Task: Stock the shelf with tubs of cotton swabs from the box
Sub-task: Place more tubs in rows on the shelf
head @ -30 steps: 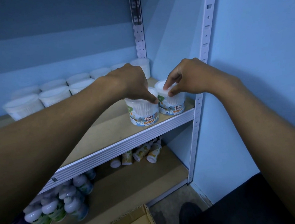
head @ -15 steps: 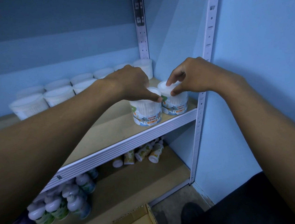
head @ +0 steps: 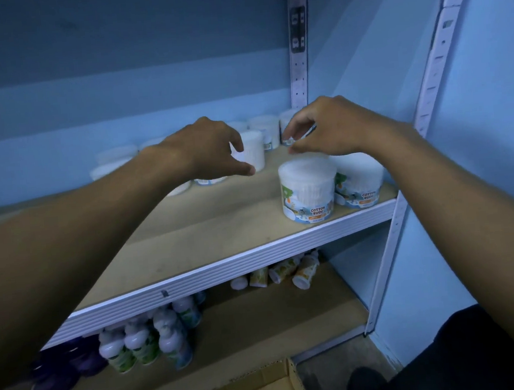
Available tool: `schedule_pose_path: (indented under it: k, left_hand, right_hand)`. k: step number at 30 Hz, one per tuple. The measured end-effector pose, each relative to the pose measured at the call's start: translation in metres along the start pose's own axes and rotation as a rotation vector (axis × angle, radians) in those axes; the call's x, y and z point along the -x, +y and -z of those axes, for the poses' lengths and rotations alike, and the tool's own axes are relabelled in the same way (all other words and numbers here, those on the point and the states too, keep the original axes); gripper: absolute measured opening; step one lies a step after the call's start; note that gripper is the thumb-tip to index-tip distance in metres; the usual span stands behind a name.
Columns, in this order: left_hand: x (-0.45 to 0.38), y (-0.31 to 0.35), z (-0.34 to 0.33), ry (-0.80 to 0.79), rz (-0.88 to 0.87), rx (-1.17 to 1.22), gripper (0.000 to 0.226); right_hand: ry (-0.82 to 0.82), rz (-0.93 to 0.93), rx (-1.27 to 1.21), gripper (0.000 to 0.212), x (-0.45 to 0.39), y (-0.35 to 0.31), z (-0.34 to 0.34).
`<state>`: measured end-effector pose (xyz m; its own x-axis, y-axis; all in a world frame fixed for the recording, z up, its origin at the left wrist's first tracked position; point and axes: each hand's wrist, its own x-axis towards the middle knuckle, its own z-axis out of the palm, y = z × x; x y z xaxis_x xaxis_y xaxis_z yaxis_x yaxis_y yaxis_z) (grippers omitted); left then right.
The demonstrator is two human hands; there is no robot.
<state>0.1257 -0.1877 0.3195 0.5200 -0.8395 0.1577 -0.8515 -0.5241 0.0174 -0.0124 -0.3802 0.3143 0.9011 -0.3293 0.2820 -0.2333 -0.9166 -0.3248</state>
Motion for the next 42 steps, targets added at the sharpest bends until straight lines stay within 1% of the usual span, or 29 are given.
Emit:
schedule_pose_path:
  k: [5,9,12,15,21,25,32,38,42]
  left_hand:
    - [0.005,-0.036,-0.005,-0.003,0.070,-0.026,0.053]
    - [-0.001,-0.065,-0.012,-0.027,0.147,-0.055,0.061]
    - [-0.009,-0.080,-0.017,-0.040,0.188,-0.047,0.067]
    - [-0.021,-0.090,-0.025,-0.036,0.196,-0.052,0.071]
    - [-0.054,-0.102,-0.038,0.004,0.157,-0.013,0.071]
    - [-0.072,-0.102,-0.046,0.010,0.112,0.022,0.071]
    - [-0.096,-0.105,-0.055,-0.025,0.099,0.007,0.079]
    - [-0.104,-0.103,-0.061,-0.019,0.082,-0.020,0.071]
    - [-0.106,-0.100,-0.058,-0.012,0.090,-0.035,0.068]
  right_hand:
    - [-0.065,0.030,0.031,0.027,-0.032,-0.028,-0.022]
    - [-0.128,0.052,0.077,0.032,-0.061,-0.043,-0.041]
    - [-0.161,0.032,0.119,0.039,-0.084,-0.052,-0.054]
    - [-0.181,0.022,0.195,0.049,-0.107,-0.058,-0.066]
    - [-0.199,-0.026,0.311,0.063,-0.145,-0.055,-0.082]
    - [-0.208,-0.049,0.357,0.057,-0.160,-0.052,-0.092]
    - [-0.201,-0.068,0.355,0.061,-0.175,-0.039,-0.105]
    - [-0.115,-0.087,0.325,0.052,-0.182,-0.036,-0.112]
    - [-0.100,-0.103,0.315,0.054,-0.180,-0.038,-0.113]
